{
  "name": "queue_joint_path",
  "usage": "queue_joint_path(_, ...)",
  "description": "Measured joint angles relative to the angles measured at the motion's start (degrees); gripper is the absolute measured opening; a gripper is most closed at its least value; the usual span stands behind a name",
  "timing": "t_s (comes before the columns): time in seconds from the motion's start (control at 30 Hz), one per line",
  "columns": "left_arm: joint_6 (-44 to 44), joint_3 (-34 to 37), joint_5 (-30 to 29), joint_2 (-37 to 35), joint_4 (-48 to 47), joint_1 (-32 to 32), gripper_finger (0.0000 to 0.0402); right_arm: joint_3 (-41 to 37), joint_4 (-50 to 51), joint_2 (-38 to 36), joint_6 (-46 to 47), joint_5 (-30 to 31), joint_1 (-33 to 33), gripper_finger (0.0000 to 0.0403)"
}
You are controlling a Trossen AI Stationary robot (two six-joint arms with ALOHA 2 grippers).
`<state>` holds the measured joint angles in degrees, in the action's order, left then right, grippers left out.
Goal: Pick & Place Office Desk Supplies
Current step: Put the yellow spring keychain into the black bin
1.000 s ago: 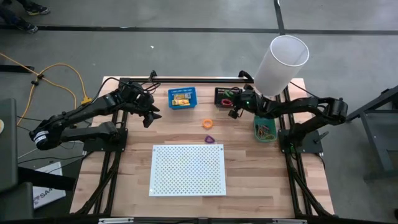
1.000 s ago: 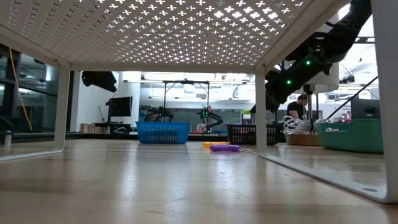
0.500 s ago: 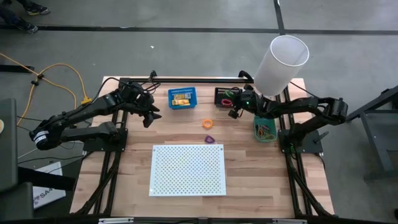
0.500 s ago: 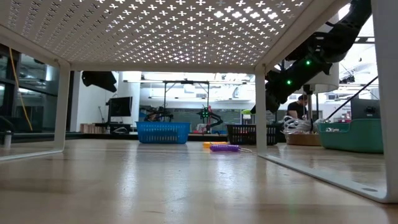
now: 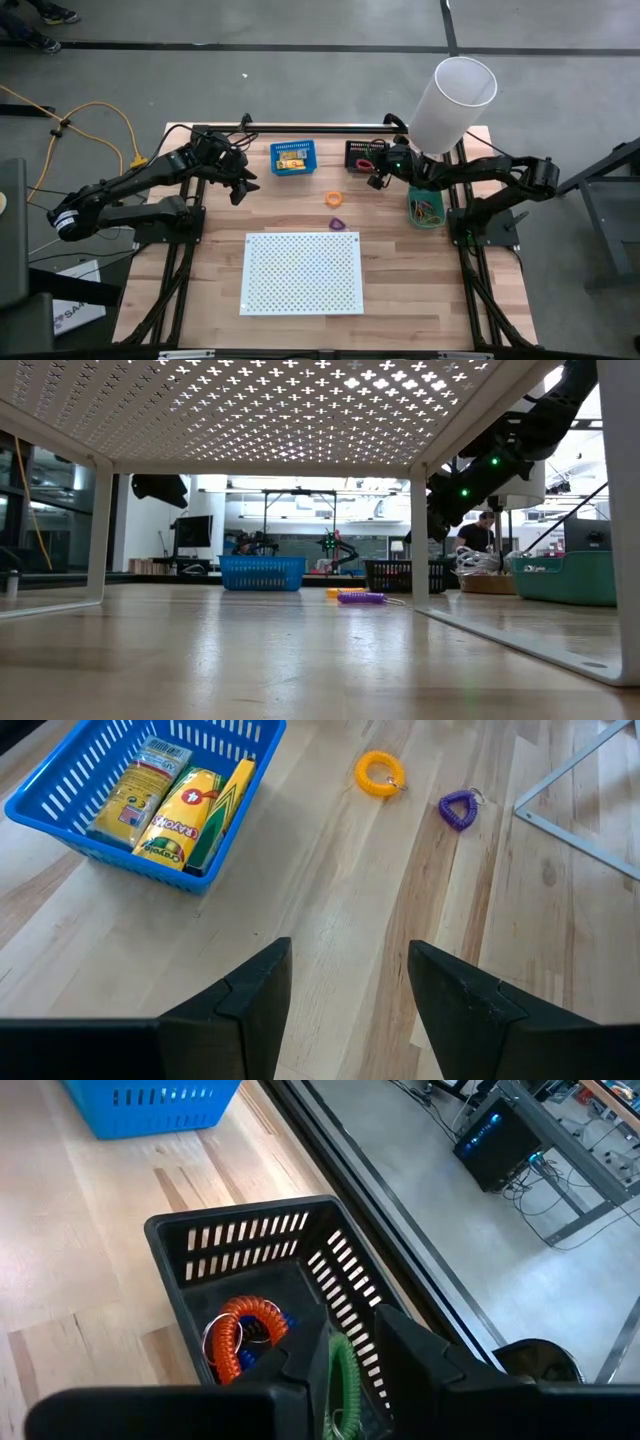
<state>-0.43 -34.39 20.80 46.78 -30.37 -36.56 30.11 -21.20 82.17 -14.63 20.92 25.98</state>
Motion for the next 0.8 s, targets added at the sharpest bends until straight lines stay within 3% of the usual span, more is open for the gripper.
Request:
queue_joint_path(0.33,0.0,0.0,0.0,0.0,0.0,0.0,0.0195,0.0,-0.2,0.0,0.0,-0.9,0.0,0.0072)
queue_joint_path(0.8,0.0,0.0,0.0,0.0,0.0,0.0,0.0195,0.0,-1.6,0.0,-1.0,-29.9,-2.8,0.0072)
